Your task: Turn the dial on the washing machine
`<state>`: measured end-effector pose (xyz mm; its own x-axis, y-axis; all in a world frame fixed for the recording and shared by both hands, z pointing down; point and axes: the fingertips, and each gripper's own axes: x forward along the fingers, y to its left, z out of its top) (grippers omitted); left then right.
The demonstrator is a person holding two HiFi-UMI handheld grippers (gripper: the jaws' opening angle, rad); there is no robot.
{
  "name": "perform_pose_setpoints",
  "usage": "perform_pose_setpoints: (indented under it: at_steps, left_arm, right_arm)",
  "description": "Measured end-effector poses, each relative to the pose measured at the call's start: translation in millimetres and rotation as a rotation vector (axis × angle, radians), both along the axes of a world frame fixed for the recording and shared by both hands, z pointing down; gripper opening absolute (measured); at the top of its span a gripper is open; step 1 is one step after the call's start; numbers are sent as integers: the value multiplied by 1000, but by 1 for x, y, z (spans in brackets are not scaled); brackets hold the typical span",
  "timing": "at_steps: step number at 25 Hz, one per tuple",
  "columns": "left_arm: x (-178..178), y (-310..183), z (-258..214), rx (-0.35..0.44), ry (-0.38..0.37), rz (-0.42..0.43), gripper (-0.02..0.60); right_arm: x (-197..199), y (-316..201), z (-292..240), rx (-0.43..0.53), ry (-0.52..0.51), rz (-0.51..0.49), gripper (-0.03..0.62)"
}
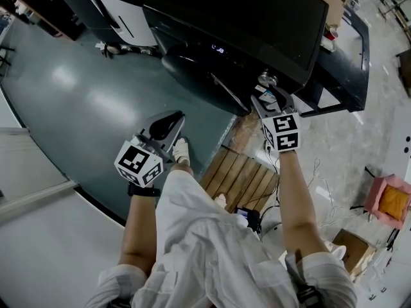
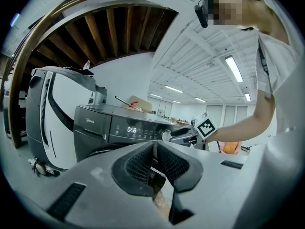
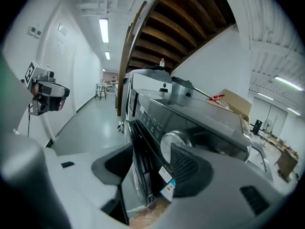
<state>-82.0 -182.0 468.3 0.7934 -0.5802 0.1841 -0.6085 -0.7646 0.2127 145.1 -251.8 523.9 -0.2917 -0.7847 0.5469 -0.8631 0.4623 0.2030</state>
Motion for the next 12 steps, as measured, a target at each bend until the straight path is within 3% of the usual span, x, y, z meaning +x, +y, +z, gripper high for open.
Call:
perform_pose_setpoints:
  at_steps: [8, 12]
  left_arm:
    - [0, 1, -1, 2, 3, -1, 29]
    - [-1, 2, -1, -1, 3, -2, 29]
  right_arm:
    - [-6, -21, -19, 53, 90, -40, 244]
    - [-6, -19, -31, 91, 86, -39, 252]
